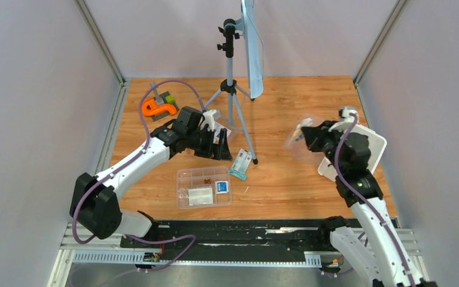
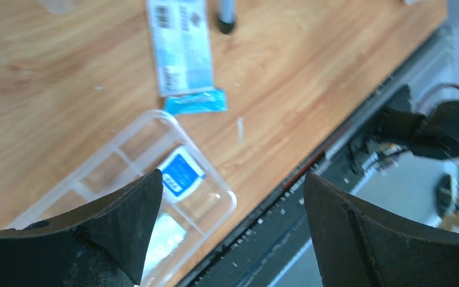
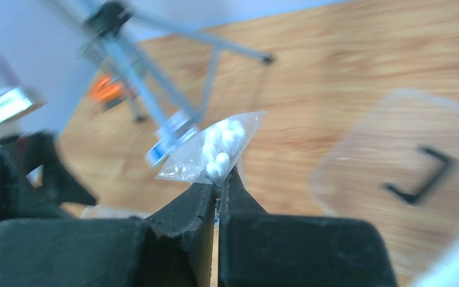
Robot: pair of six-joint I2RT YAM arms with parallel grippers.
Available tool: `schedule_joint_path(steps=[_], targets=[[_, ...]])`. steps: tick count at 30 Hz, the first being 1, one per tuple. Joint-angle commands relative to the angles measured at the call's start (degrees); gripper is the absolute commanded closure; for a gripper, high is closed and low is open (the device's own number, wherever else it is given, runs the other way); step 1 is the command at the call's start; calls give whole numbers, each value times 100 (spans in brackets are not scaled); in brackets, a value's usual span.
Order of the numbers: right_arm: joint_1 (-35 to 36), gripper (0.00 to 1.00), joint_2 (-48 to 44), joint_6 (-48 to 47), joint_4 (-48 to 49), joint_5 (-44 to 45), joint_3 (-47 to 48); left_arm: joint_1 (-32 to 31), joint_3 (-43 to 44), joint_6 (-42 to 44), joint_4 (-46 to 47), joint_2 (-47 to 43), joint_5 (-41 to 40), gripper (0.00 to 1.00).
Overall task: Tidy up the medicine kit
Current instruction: Place the medical item at the medicine box.
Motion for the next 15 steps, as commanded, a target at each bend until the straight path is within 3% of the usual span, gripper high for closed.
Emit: schedule_joint_path(steps=[1, 7, 11, 15], targets=[[-1069, 100, -372, -629, -1401, 787, 368, 191, 60, 20, 0, 237, -1450, 7], [-2480, 100, -226, -669, -1589, 1331, 458, 234, 472, -241, -40, 1210, -3075, 10], [-3232, 100, -64, -759, -1553, 1343, 537, 235, 483, -176, 295, 1539, -3521, 13], [-3361, 100, 72, -729, -1556, 1649, 548, 234, 712, 26, 442, 2069, -3692, 13]])
